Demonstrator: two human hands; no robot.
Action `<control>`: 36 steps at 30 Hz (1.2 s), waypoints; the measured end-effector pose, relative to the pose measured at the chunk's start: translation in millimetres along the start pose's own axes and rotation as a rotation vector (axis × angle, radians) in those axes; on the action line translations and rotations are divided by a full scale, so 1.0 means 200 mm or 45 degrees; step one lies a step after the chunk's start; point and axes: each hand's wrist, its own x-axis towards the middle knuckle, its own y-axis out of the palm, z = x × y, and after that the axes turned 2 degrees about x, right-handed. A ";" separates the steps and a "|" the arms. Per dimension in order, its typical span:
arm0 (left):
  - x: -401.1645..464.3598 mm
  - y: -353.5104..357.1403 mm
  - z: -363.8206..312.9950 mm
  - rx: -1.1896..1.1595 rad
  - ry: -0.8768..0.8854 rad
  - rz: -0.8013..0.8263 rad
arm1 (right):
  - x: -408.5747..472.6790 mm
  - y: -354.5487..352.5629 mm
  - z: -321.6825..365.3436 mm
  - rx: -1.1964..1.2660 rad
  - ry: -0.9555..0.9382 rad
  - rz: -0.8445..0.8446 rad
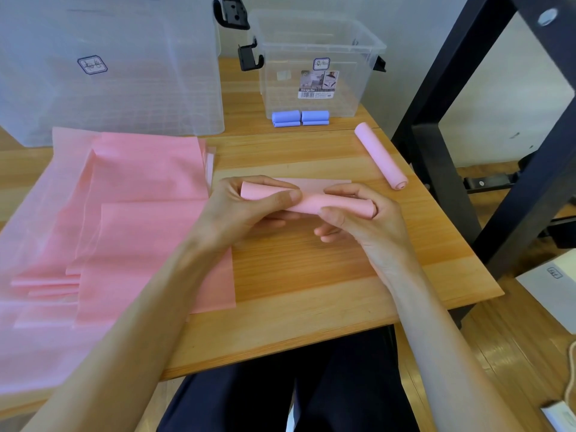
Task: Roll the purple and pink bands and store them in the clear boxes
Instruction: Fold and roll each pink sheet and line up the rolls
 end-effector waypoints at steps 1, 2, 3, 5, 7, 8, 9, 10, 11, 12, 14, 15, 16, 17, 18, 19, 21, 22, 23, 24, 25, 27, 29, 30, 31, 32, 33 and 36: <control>0.00 0.00 0.00 -0.003 -0.008 -0.003 | 0.00 0.00 0.00 -0.007 -0.007 0.005; 0.00 0.00 0.00 -0.005 -0.010 0.000 | 0.00 0.00 0.00 -0.017 -0.017 0.007; 0.00 0.00 0.00 -0.008 -0.008 0.006 | 0.00 0.00 0.00 -0.025 -0.026 0.005; 0.00 0.00 0.00 -0.025 0.003 0.025 | 0.00 0.00 0.00 -0.029 -0.033 -0.010; -0.01 0.00 -0.01 -0.055 0.009 0.038 | 0.00 0.00 0.00 -0.026 -0.023 -0.027; -0.01 -0.01 -0.01 -0.060 0.013 0.042 | 0.00 0.00 0.00 -0.025 -0.019 -0.029; 0.00 -0.01 0.00 -0.055 0.016 0.046 | 0.00 0.00 -0.01 -0.024 -0.014 -0.028; 0.00 -0.01 0.00 -0.047 0.018 0.048 | 0.00 0.00 -0.01 -0.020 -0.009 -0.025; 0.00 -0.01 0.00 -0.039 0.016 0.047 | 0.00 0.00 -0.01 -0.013 -0.008 -0.022; 0.00 -0.01 0.00 -0.037 0.008 0.043 | 0.00 0.00 0.00 -0.005 -0.008 -0.021; 0.00 -0.01 0.00 -0.040 -0.029 0.027 | 0.00 0.00 0.00 0.006 -0.016 -0.017; 0.00 0.00 0.00 -0.038 -0.049 0.019 | 0.00 0.01 0.00 0.003 -0.028 -0.017; 0.00 0.00 0.00 -0.035 -0.064 0.014 | 0.00 0.01 0.00 -0.006 -0.044 -0.019; 0.00 0.00 0.00 -0.036 -0.073 0.014 | 0.00 0.01 0.00 -0.017 -0.058 -0.025; 0.00 -0.01 0.00 -0.042 -0.073 0.016 | 0.00 0.01 -0.01 -0.026 -0.066 -0.033; 0.00 -0.01 0.00 -0.050 -0.066 0.016 | 0.00 0.00 -0.01 -0.033 -0.067 -0.040; 0.01 -0.01 0.01 -0.051 -0.047 0.016 | 0.00 0.00 -0.01 -0.049 -0.053 -0.051; 0.01 -0.01 0.01 -0.044 -0.046 0.023 | 0.00 0.00 -0.01 -0.053 -0.044 -0.057; 0.01 -0.01 0.01 -0.035 -0.048 0.034 | 0.00 0.00 -0.01 -0.054 -0.037 -0.061; 0.00 -0.01 0.01 -0.020 -0.046 0.042 | 0.00 0.00 -0.01 -0.054 -0.031 -0.063; 0.00 -0.01 0.01 0.003 -0.038 0.041 | 0.00 0.00 -0.02 -0.051 -0.027 -0.065; 0.01 -0.01 0.01 0.037 -0.031 0.023 | 0.00 0.00 -0.01 -0.035 -0.021 -0.064; 0.01 0.00 0.01 0.029 -0.064 0.009 | 0.00 0.01 -0.01 -0.012 -0.025 -0.063; 0.01 0.00 0.01 0.026 -0.082 0.009 | 0.00 0.01 -0.01 -0.011 -0.029 -0.056; 0.01 0.00 0.01 0.028 -0.095 0.012 | 0.00 0.01 -0.01 -0.017 -0.033 -0.044; 0.01 0.00 0.01 0.029 -0.100 0.015 | 0.00 0.01 0.00 -0.024 -0.037 -0.032; 0.01 0.00 0.01 0.027 -0.098 0.017 | 0.00 0.00 -0.01 -0.030 -0.042 -0.023; 0.01 -0.01 0.01 0.059 -0.039 0.001 | 0.00 0.00 -0.01 -0.033 -0.041 -0.045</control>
